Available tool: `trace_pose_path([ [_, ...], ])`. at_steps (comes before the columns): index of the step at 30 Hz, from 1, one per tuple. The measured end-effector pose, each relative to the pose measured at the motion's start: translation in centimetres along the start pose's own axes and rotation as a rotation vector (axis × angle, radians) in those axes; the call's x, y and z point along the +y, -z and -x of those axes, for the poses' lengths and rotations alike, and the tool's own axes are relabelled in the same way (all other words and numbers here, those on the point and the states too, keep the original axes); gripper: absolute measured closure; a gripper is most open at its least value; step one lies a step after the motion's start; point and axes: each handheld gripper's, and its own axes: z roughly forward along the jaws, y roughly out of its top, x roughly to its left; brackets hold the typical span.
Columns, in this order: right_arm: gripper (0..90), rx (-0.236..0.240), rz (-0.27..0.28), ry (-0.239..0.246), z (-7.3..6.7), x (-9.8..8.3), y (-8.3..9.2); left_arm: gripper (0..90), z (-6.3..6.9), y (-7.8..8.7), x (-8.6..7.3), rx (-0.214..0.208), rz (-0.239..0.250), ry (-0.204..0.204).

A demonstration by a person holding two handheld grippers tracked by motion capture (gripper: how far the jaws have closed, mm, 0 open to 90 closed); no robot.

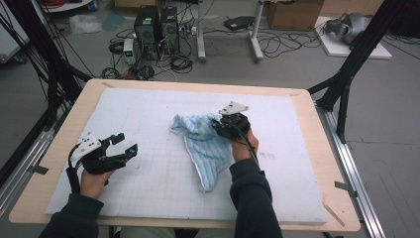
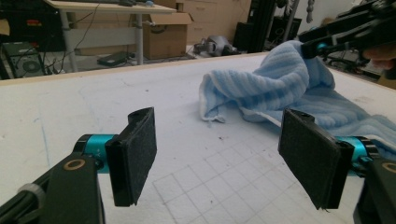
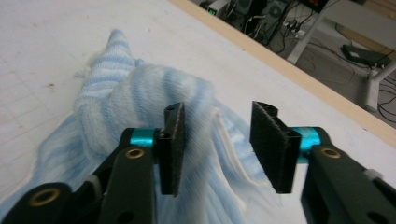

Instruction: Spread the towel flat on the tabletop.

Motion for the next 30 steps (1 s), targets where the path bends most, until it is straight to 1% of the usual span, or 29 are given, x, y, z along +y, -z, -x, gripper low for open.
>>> trace_pose_path([
  [1, 53.3, 0.000, 0.000, 0.000, 0.0, 0.0, 0.0, 28.1, 0.0, 0.0, 0.0, 0.000, 0.000, 0.000],
  [2, 51.1, -0.004, 0.010, -0.006, 0.2, -0.3, 0.9, 28.1, 0.2, -0.1, 0.1, -0.012, -0.003, 0.000],
  [3, 48.3, -0.004, 0.040, -0.020, 0.4, -1.1, 2.9, 28.1, 0.5, -0.3, 0.1, -0.026, -0.004, -0.006],
  [5, 46.9, 0.000, 0.061, -0.030, 0.6, -1.9, 4.4, 27.5, 1.0, -0.5, 0.3, -0.037, -0.001, -0.015],
  [6, 46.9, 0.000, 0.061, -0.030, 0.6, -1.9, 4.4, 27.5, 1.4, -0.6, 0.4, -0.041, 0.001, -0.019],
  [7, 45.6, -0.013, 0.069, -0.026, 0.5, -3.3, 6.1, 27.8, 1.8, -0.9, 0.6, -0.053, 0.000, -0.018],
  [8, 45.6, -0.013, 0.069, -0.026, 0.5, -3.3, 6.1, 27.8, 2.0, -1.1, 0.7, -0.065, -0.003, -0.018],
  [9, 44.6, -0.013, 0.063, -0.022, 0.5, -4.5, 7.3, 28.6, 2.9, -1.7, 1.0, -0.093, -0.017, -0.035],
  [10, 43.8, -0.013, 0.064, -0.025, 0.4, -5.2, 7.9, 29.6, 3.1, -1.9, 1.1, -0.101, -0.020, -0.043],
  [11, 43.1, -0.009, 0.066, -0.035, 0.4, -5.5, 8.1, 30.2, 3.6, -2.2, 1.2, -0.122, -0.025, -0.045],
  [12, 43.1, -0.009, 0.066, -0.035, 0.4, -5.5, 8.1, 30.2, 3.6, -2.2, 1.2, -0.122, -0.025, -0.045],
  [13, 42.4, 0.003, 0.085, -0.065, 0.3, -7.0, 9.3, 30.2, 4.2, -2.7, 1.3, -0.143, -0.032, -0.049],
  [14, 41.5, 0.005, 0.090, -0.072, 0.3, -7.4, 9.5, 30.2, 4.6, -3.0, 1.3, -0.155, -0.036, -0.050],
  [15, 40.2, 0.000, 0.082, -0.079, 0.3, -7.9, 9.9, 29.8, 5.1, -3.5, 1.3, -0.175, -0.050, -0.057],
  [16, 39.2, -0.003, 0.081, -0.079, 0.3, -8.2, 10.0, 28.9, 5.8, -4.4, 1.2, -0.194, -0.066, -0.061],
  [17, 38.5, -0.006, 0.079, -0.092, 0.3, -8.6, 10.2, 28.3, 5.8, -4.4, 1.2, -0.194, -0.066, -0.061],
  [18, 38.1, -0.005, 0.075, -0.109, 0.4, -9.0, 10.4, 28.1, 6.2, -4.9, 1.2, -0.204, -0.073, -0.060],
  [19, 37.4, -0.005, 0.076, -0.121, 0.6, -9.4, 10.6, 27.9, 7.0, -5.9, 1.0, -0.223, -0.089, -0.061],
  [20, 36.7, -0.011, 0.073, -0.127, 0.7, -9.6, 10.7, 27.9, 7.0, -5.9, 1.0, -0.223, -0.089, -0.061],
  [21, 36.1, -0.019, 0.072, -0.143, 0.8, -9.9, 10.8, 27.9, 7.9, -6.9, 1.0, -0.248, -0.105, -0.056],
  [22, 35.7, -0.026, 0.075, -0.153, 1.0, -10.1, 11.0, 27.9, 7.9, -6.9, 1.0, -0.248, -0.105, -0.056],
  [23, 35.7, -0.026, 0.075, -0.153, 1.0, -10.1, 11.0, 27.9, 8.5, -7.6, 1.0, -0.268, -0.119, -0.058],
  [25, 34.5, -0.041, 0.084, -0.198, 1.5, -10.6, 11.3, 27.9, 9.6, -8.6, 1.1, -0.305, -0.145, -0.066],
  [26, 34.4, -0.044, 0.085, -0.201, 1.6, -10.7, 11.4, 27.9, 10.6, -9.4, 1.2, -0.337, -0.161, -0.071],
  [27, 34.4, -0.044, 0.085, -0.201, 1.6, -10.7, 11.4, 27.9, 10.6, -9.4, 1.2, -0.337, -0.161, -0.071],
  [28, 34.4, -0.049, 0.085, -0.201, 1.7, -10.8, 11.4, 27.9, 11.3, -10.0, 1.2, -0.357, -0.171, -0.076],
  [29, 34.4, -0.056, 0.078, -0.212, 1.8, -11.1, 11.4, 27.9, 12.3, -10.8, 1.2, -0.380, -0.191, -0.081],
  [30, 34.4, -0.056, 0.078, -0.212, 1.8, -11.1, 11.4, 27.9, 12.3, -10.8, 1.2, -0.380, -0.191, -0.081],
])
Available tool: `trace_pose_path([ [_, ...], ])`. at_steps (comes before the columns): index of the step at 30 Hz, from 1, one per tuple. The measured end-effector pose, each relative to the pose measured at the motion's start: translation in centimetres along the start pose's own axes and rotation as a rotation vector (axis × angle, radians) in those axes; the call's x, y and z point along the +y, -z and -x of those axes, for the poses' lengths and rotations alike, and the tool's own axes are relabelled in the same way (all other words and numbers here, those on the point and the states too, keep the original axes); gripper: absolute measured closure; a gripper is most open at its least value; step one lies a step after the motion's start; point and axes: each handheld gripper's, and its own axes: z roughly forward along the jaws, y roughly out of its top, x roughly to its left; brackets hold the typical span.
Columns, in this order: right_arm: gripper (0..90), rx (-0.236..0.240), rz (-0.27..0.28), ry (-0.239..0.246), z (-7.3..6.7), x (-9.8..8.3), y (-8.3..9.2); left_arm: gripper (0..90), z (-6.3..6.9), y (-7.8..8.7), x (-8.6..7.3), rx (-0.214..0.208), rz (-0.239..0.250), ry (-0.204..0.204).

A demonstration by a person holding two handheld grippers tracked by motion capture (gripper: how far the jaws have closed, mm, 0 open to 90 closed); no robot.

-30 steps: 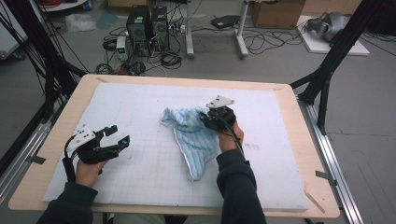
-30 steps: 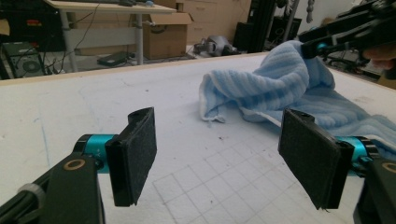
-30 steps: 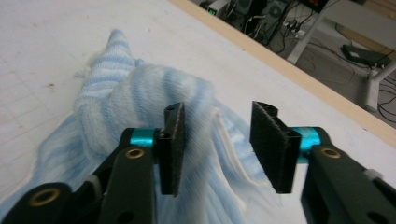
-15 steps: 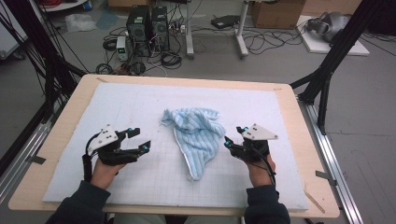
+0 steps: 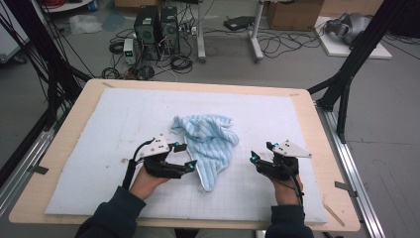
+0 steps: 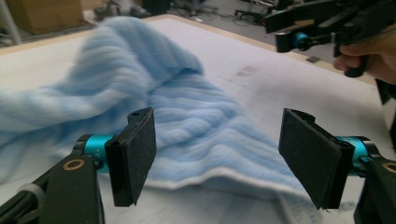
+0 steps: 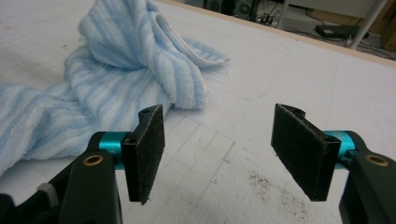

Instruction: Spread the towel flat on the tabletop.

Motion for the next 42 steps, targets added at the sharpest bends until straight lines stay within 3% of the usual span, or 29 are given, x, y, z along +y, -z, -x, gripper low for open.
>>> trace_pose_path([
  [4, 34.3, 0.005, -0.001, -0.017, 0.0, -0.2, -0.1, 28.0, 1.2, -2.3, 0.1, -0.023, -0.064, -0.029],
  [5, 34.4, 0.007, 0.000, -0.013, 0.0, -0.2, -0.1, 29.6, 1.4, -2.8, 0.0, -0.014, -0.093, -0.038],
  [6, 34.4, 0.010, 0.001, -0.013, 0.0, -0.2, -0.1, 32.4, 1.6, -3.6, -0.2, 0.005, -0.152, -0.060],
  [7, 34.5, 0.016, 0.001, -0.020, -0.1, -0.2, -0.1, 35.8, 1.6, -3.6, -0.2, 0.005, -0.152, -0.060],
  [9, 34.6, 0.025, 0.004, -0.016, -0.2, -0.1, -0.1, 49.3, 1.6, -4.1, -0.6, 0.013, -0.210, -0.073],
  [10, 34.6, 0.025, 0.004, -0.016, -0.2, -0.1, -0.1, 49.3, 1.5, -4.3, -0.7, 0.015, -0.229, -0.071],
  [11, 34.7, 0.027, 0.001, -0.015, -0.2, -0.1, -0.2, 55.0, 1.4, -4.3, -0.9, 0.015, -0.241, -0.077],
  [12, 35.1, 0.030, -0.003, -0.014, -0.3, -0.1, -0.3, 72.1, 1.4, -4.3, -0.9, 0.008, -0.249, -0.091],
  [14, 36.1, 0.032, -0.005, -0.011, -0.3, -0.2, -0.3, 82.5, 1.3, -3.9, -0.8, 0.002, -0.235, -0.109],
  [15, 36.3, 0.033, -0.009, -0.009, -0.3, -0.2, -0.4, 83.7, 1.1, -3.2, -0.5, -0.018, -0.187, -0.094],
  [17, 37.1, 0.037, -0.016, -0.007, -0.3, -0.3, -0.5, 84.5, 0.8, -2.4, -0.1, -0.018, -0.136, -0.079],
  [18, 37.8, 0.036, -0.019, -0.003, -0.3, -0.4, -0.5, 84.7, 0.8, -2.4, -0.1, -0.018, -0.136, -0.079],
  [20, 41.3, 0.045, -0.030, 0.002, -0.5, -0.4, -0.7, 85.0, -0.1, -1.0, 0.5, -0.002, -0.059, -0.040],
  [22, 51.5, 0.057, -0.037, 0.016, -0.8, -0.4, -1.0, 85.1, -0.9, 0.0, 0.9, 0.022, -0.011, -0.010],
  [25, 55.9, 0.086, -0.069, 0.052, -1.7, -0.4, -2.0, 85.3, -2.0, 1.1, 1.4, 0.067, 0.034, 0.014],
  [33, 59.3, 0.163, -0.125, 0.117, -4.2, 0.4, -4.4, 85.3, -4.1, 2.7, 1.8, 0.156, 0.055, 0.032],
  [35, 60.2, 0.206, -0.140, 0.139, -5.1, 0.9, -5.4, 85.3, -4.9, 3.1, 1.7, 0.178, 0.069, 0.046],
  [36, 60.2, 0.206, -0.140, 0.139, -5.1, 0.9, -5.4, 85.3, -4.9, 3.1, 1.7, 0.178, 0.069, 0.046],
  [37, 61.7, 0.248, -0.159, 0.156, -5.9, 1.2, -6.3, 85.3, -5.1, 3.1, 1.7, 0.193, 0.072, 0.048],
  [38, 61.7, 0.248, -0.159, 0.156, -5.9, 1.2, -6.3, 85.3, -5.2, 3.2, 1.7, 0.200, 0.076, 0.055],
  [39, 61.0, 0.280, -0.171, 0.162, -6.5, 1.5, -7.3, 85.3, -5.5, 3.2, 1.6, 0.210, 0.075, 0.056],
  [41, 60.4, 0.284, -0.174, 0.163, -6.7, 1.7, -7.6, 85.3, -5.6, 3.3, 1.6, 0.218, 0.074, 0.058],
  [42, 56.5, 0.296, -0.177, 0.153, -7.1, 2.2, -8.8, 85.3, -5.8, 3.4, 1.6, 0.225, 0.073, 0.059],
])
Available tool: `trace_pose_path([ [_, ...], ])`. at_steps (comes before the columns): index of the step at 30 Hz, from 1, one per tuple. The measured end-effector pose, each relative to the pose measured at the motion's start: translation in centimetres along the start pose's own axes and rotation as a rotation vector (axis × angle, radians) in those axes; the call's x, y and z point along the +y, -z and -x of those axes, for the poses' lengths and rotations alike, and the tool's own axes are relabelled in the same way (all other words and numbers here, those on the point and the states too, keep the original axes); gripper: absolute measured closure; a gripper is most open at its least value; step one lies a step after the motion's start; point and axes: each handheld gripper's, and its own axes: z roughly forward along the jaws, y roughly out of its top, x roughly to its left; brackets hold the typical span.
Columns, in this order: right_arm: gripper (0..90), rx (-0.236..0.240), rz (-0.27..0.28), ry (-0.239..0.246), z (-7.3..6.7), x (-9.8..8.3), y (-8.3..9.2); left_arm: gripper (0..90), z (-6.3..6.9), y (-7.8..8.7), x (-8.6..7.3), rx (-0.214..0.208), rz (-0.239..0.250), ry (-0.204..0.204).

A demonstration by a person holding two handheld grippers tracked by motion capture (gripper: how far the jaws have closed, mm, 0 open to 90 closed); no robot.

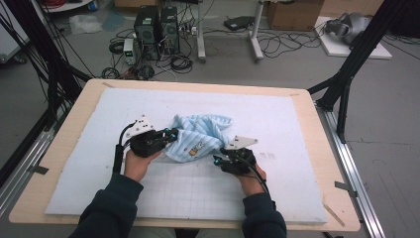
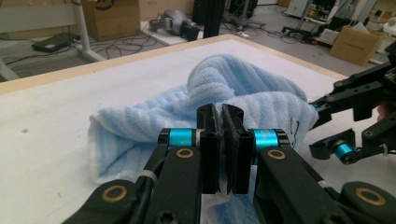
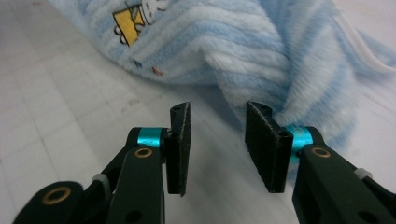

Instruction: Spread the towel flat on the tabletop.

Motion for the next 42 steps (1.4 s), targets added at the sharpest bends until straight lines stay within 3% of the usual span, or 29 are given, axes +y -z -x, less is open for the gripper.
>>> trace_pose_path([
  [4, 50.6, 0.002, -0.020, -0.001, 0.1, 1.1, -1.5, 85.4, -0.7, 0.4, 0.0, 0.032, 0.005, 0.005],
  [5, 48.2, -0.013, -0.039, 0.019, 0.0, 1.8, -2.7, 85.4, -0.9, 0.5, -0.1, 0.040, 0.007, 0.008],
  [10, 47.6, -0.037, -0.077, 0.041, -0.4, 2.7, -4.6, 85.3, -1.9, 1.3, -0.3, 0.072, -0.005, 0.006],
  [13, 48.1, -0.052, -0.049, 0.023, -0.6, 2.9, -4.4, 85.4, -2.5, 1.8, -0.4, 0.091, 0.000, 0.015],
  [15, 53.0, -0.042, -0.033, 0.023, -0.7, 3.0, -3.8, 85.4, -3.0, 2.3, -0.4, 0.109, 0.000, 0.013],
  [18, 62.3, 0.004, -0.028, 0.022, -0.9, 3.0, -2.8, 85.3, -3.3, 2.5, -0.5, 0.119, 0.001, 0.018],
  [19, 66.2, 0.068, -0.028, 0.023, -1.0, 2.9, -2.8, 85.4, -3.4, 2.6, -0.5, 0.124, 0.004, 0.018],
  [20, 66.2, 0.068, -0.028, 0.023, -1.0, 2.9, -2.8, 85.4, -3.5, 2.7, -0.6, 0.126, 0.008, 0.022],
  [21, 58.3, 0.102, -0.061, 0.049, -1.7, 2.8, -3.2, 85.3, -3.5, 2.7, -0.6, 0.127, 0.006, 0.021],
  [23, 57.2, 0.119, -0.061, 0.064, -2.2, 2.8, -3.8, 85.3, -3.5, 2.7, -0.6, 0.126, 0.006, 0.020],
  [26, 56.0, 0.117, -0.066, 0.069, -2.6, 2.9, -4.5, 85.4, -3.4, 2.7, -0.5, 0.128, 0.011, 0.013],
  [30, 54.1, 0.027, -0.093, 0.066, -2.4, 3.4, -6.5, 85.3, -3.4, 2.8, -0.5, 0.123, 0.014, 0.015],
  [34, 62.5, 0.001, -0.096, 0.070, -2.2, 3.7, -7.2, 85.3, -3.4, 2.8, -0.5, 0.118, 0.017, 0.016],
  [35, 79.6, -0.011, -0.100, 0.091, -2.3, 3.8, -7.2, 85.3, -3.4, 2.8, -0.5, 0.117, 0.018, 0.017],
  [36, 79.6, -0.004, -0.103, 0.095, -2.1, 3.8, -7.2, 85.3, -3.3, 2.8, -0.5, 0.118, 0.018, 0.019],
  [37, 85.6, 0.008, -0.103, 0.089, -1.9, 3.8, -7.1, 85.3, -3.3, 2.9, -0.5, 0.110, 0.018, 0.014],
  [42, 87.3, 0.068, -0.115, 0.073, -1.3, 3.6, -6.1, 85.3, -3.0, 3.1, -0.4, 0.086, 0.025, 0.016],
])
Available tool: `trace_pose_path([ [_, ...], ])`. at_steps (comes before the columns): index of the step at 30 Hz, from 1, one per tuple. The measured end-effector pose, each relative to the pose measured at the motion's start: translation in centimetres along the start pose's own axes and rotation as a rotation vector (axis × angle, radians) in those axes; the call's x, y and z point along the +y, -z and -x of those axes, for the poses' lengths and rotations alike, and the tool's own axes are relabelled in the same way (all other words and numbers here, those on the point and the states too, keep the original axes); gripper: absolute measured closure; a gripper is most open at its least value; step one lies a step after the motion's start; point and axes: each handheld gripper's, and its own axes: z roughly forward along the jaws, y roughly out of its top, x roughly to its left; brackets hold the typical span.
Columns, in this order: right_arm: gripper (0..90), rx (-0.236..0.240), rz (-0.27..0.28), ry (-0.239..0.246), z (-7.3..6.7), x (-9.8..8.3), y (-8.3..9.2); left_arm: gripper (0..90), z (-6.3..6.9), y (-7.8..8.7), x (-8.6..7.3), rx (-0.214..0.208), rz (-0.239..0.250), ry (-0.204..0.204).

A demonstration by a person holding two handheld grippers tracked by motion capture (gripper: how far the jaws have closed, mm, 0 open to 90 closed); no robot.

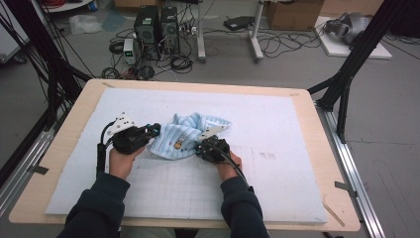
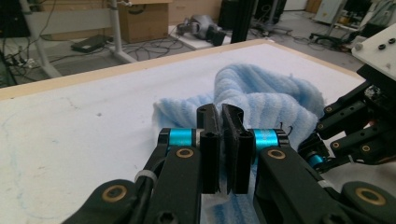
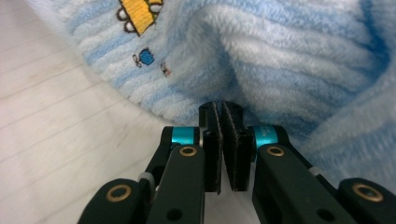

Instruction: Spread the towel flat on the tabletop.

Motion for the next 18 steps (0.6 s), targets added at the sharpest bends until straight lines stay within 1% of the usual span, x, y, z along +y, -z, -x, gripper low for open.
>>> trace_pose_path([
  [1, 87.4, 0.026, 0.004, 0.014, -0.1, -0.2, 1.1, 85.3, 0.3, 0.1, 0.1, -0.017, 0.008, -0.010],
  [3, 87.4, 0.046, 0.011, 0.027, -0.2, -0.4, 2.3, 85.3, 0.5, 0.1, 0.2, -0.021, 0.010, -0.016],
  [5, 87.3, 0.067, 0.007, 0.041, -0.2, -0.9, 4.1, 85.2, 0.9, 0.1, 0.2, -0.045, 0.010, -0.028],
  [6, 87.3, 0.076, 0.004, 0.048, -0.2, -1.1, 4.8, 85.2, 1.1, 0.0, 0.2, -0.055, 0.004, -0.032],
  [7, 87.3, 0.076, 0.004, 0.048, -0.2, -1.1, 4.8, 85.2, 1.4, -0.1, 0.1, -0.066, -0.006, -0.040],
  [8, 87.4, 0.092, -0.017, 0.046, 0.2, -1.8, 6.6, 85.3, 1.6, -0.3, -0.1, -0.073, -0.008, -0.043],
  [9, 87.3, 0.095, -0.029, 0.043, 0.4, -2.0, 7.1, 85.3, 1.8, -0.4, -0.2, -0.077, -0.012, -0.046],
  [10, 87.3, 0.095, -0.029, 0.043, 0.4, -2.0, 7.1, 85.3, 2.1, -0.6, -0.3, -0.086, -0.019, -0.051],
  [11, 87.3, 0.082, -0.055, 0.015, 1.1, -2.4, 8.4, 85.2, 2.4, -0.9, -0.6, -0.093, -0.028, -0.054],
  [12, 87.3, 0.082, -0.055, 0.015, 1.1, -2.4, 8.4, 85.2, 2.6, -1.1, -0.7, -0.095, -0.035, -0.058],
  [13, 86.9, 0.044, -0.069, -0.003, 1.9, -2.3, 9.2, 85.2, 2.8, -1.4, -0.9, -0.091, -0.053, -0.071],
  [14, 86.9, 0.026, -0.069, -0.021, 2.2, -2.1, 9.4, 85.2, 2.9, -1.6, -1.1, -0.083, -0.064, -0.077],
  [15, 86.9, 0.004, -0.068, -0.019, 2.5, -1.9, 9.4, 85.2, 3.0, -2.0, -1.5, -0.071, -0.081, -0.074],
  [17, 86.9, -0.013, -0.074, -0.035, 2.9, -1.5, 9.1, 85.1, 3.0, -2.1, -1.6, -0.066, -0.088, -0.079],
  [18, 86.9, -0.013, -0.074, -0.035, 2.9, -1.5, 9.1, 85.1, 3.0, -2.4, -1.8, -0.051, -0.101, -0.083],
])
